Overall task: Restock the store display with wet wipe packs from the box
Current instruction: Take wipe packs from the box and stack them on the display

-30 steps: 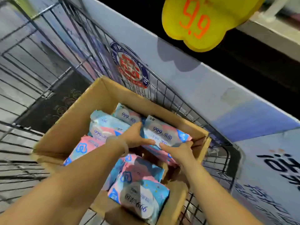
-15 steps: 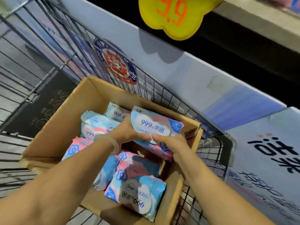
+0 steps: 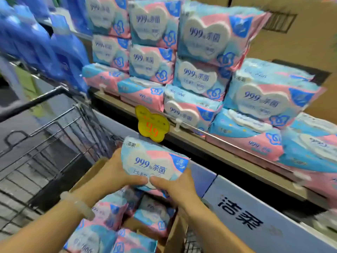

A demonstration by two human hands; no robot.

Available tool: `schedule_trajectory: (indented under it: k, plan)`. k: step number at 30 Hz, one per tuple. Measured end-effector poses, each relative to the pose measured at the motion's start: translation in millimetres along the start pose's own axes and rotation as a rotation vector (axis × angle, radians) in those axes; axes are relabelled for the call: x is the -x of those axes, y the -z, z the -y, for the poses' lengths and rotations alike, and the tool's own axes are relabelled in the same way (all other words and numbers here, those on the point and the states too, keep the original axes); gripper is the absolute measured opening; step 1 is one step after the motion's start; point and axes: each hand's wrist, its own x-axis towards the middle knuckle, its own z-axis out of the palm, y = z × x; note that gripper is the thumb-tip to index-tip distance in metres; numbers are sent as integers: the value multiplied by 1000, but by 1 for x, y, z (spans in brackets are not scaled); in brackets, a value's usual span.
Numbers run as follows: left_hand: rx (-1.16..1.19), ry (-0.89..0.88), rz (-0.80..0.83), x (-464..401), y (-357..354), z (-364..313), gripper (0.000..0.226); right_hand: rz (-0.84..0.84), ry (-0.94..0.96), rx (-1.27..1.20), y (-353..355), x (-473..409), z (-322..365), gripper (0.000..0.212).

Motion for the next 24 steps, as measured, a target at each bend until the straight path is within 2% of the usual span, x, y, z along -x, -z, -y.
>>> schedule_trajectory:
  k: [3, 9, 14, 18, 24]
  plan:
    - [7, -134, 28, -8, -24, -61, 60, -117, 116, 43, 44, 12, 33, 81]
    - [18, -371, 44, -36, -86, -156, 68, -323, 324, 40, 145, 41, 93, 92]
    - [-33, -526, 82, -65, -134, -221, 57, -406, 405, 72, 220, 60, 139, 84]
    - [-53, -594, 74, -89, -159, -261, 56, -415, 489, 74, 266, 56, 171, 40]
    - [-33, -677, 49, -123, -176, -312, 57, -402, 603, 35, 305, 32, 215, 44]
